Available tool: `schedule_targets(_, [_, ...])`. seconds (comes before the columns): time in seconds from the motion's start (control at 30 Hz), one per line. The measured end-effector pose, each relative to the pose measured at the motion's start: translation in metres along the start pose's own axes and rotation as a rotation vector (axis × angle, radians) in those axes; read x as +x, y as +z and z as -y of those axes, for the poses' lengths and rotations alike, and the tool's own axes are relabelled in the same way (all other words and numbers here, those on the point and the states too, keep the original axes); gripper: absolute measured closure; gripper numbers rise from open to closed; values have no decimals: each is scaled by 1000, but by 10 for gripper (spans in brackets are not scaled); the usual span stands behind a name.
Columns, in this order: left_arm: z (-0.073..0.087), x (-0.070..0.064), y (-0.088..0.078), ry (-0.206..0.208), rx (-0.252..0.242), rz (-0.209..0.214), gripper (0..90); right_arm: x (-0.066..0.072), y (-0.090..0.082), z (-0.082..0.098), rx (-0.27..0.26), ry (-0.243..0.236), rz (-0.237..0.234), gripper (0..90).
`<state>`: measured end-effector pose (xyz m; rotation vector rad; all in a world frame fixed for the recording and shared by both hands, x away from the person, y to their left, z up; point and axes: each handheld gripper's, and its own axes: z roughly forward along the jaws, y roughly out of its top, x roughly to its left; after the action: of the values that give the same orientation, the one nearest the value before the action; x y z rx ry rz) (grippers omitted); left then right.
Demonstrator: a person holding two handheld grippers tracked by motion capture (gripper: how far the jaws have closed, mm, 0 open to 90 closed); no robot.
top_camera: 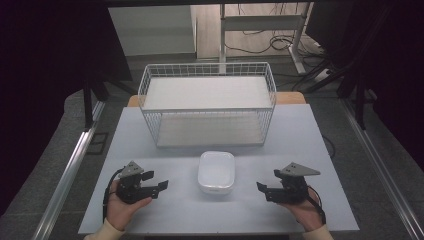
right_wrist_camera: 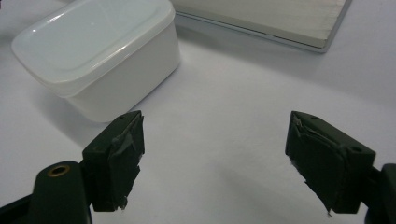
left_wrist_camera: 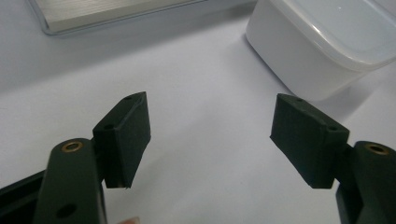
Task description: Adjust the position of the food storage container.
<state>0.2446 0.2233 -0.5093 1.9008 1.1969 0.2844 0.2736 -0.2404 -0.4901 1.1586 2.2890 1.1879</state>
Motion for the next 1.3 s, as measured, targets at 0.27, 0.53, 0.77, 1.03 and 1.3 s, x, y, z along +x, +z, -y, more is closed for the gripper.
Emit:
schedule_targets(0.27, [0, 0, -1, 4, 0, -6, 282, -1, 0, 1, 7, -7, 15, 215])
schedule_targets(0.53, [0, 1, -1, -4, 1, -8, 283, -1, 1, 1, 13, -3, 10, 223])
schedule_targets(0.77, [-1, 0, -2, -2, 0, -8, 282, -2, -1, 1, 10, 9, 7, 231])
schedule_targets(1.03, [-1, 0, -1, 9, 10, -1, 282, -3, -2, -1, 16, 21, 6, 239])
schedule_targets(1.3, [-1, 3, -4, -6, 6, 7, 280, -1, -5, -12, 36, 17, 34, 229])
